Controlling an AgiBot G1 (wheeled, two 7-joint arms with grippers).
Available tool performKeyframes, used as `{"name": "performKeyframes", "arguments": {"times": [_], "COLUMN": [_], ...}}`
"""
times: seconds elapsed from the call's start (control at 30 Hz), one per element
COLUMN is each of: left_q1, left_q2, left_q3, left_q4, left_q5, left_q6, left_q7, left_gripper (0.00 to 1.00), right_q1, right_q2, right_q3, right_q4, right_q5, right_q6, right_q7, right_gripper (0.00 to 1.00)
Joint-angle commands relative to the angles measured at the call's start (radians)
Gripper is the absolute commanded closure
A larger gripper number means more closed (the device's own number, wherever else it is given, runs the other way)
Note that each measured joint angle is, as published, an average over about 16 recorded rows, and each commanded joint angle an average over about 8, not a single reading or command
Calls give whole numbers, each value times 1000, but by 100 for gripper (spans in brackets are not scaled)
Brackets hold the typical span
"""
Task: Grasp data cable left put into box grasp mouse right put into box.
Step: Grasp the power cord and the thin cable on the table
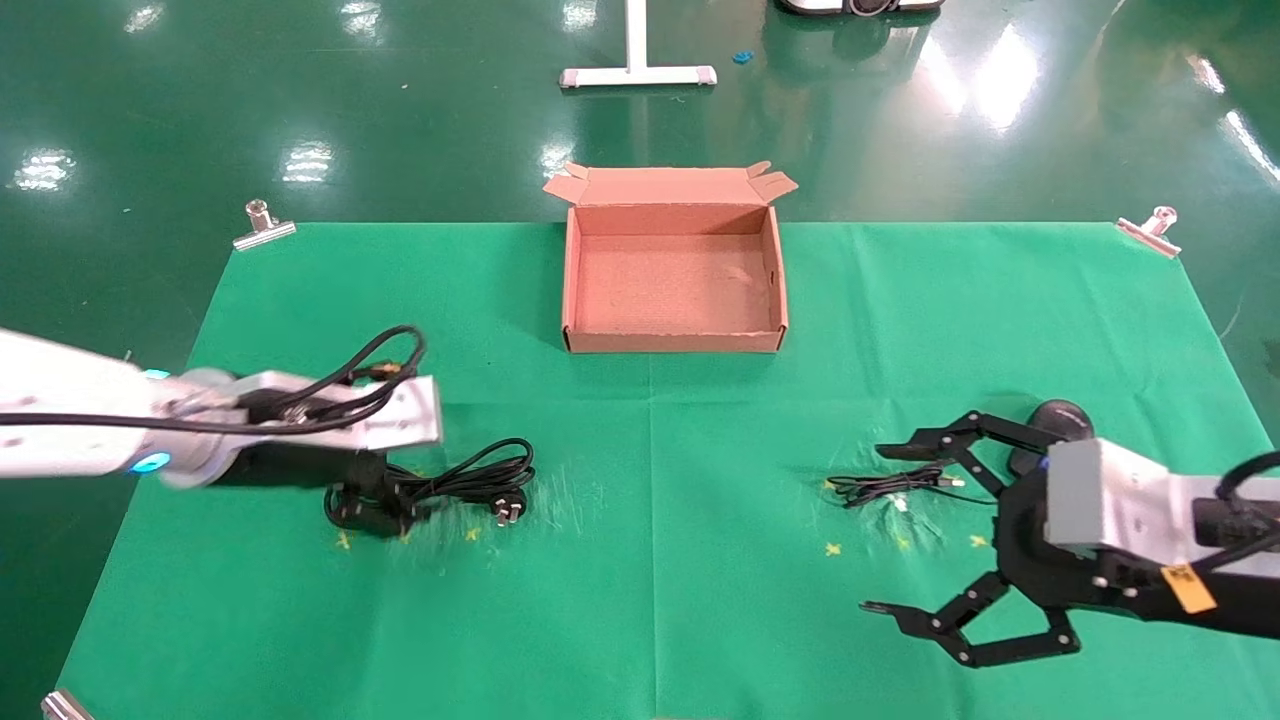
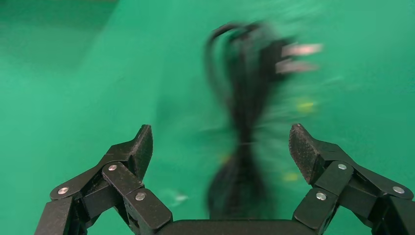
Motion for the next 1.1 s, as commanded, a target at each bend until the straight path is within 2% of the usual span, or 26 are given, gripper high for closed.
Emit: {"name": "performKeyframes", "arguments": {"times": [0.03,0.23,0.7,0.87,1.1], "left_q1": [-17,-16,0,-2,-2], "left_q2": [39,85,93,94,93], "left_q3": [26,55,62,64,63], "left_q4": [4,32,14,15,15], "left_q5": [91,165,222,220,219], "left_q6": [-18,-7,-30,-17,-17], "left_q7": [-43,-118,-169,-177,-177], "left_gripper": [0,0,0,0,0], "right_q1": [-5,-23,-30,9,101], "right_q2": [5,26,38,22,-45], "right_q3": [4,15,8,-33,-121], "right_q4": [0,-1,3,3,-1], "right_q5": [7,19,-12,-130,-412], "right_q6": [-1,4,6,19,79], "right_q7": [-3,-9,-20,4,101], "right_gripper": [0,0,0,0,0]}}
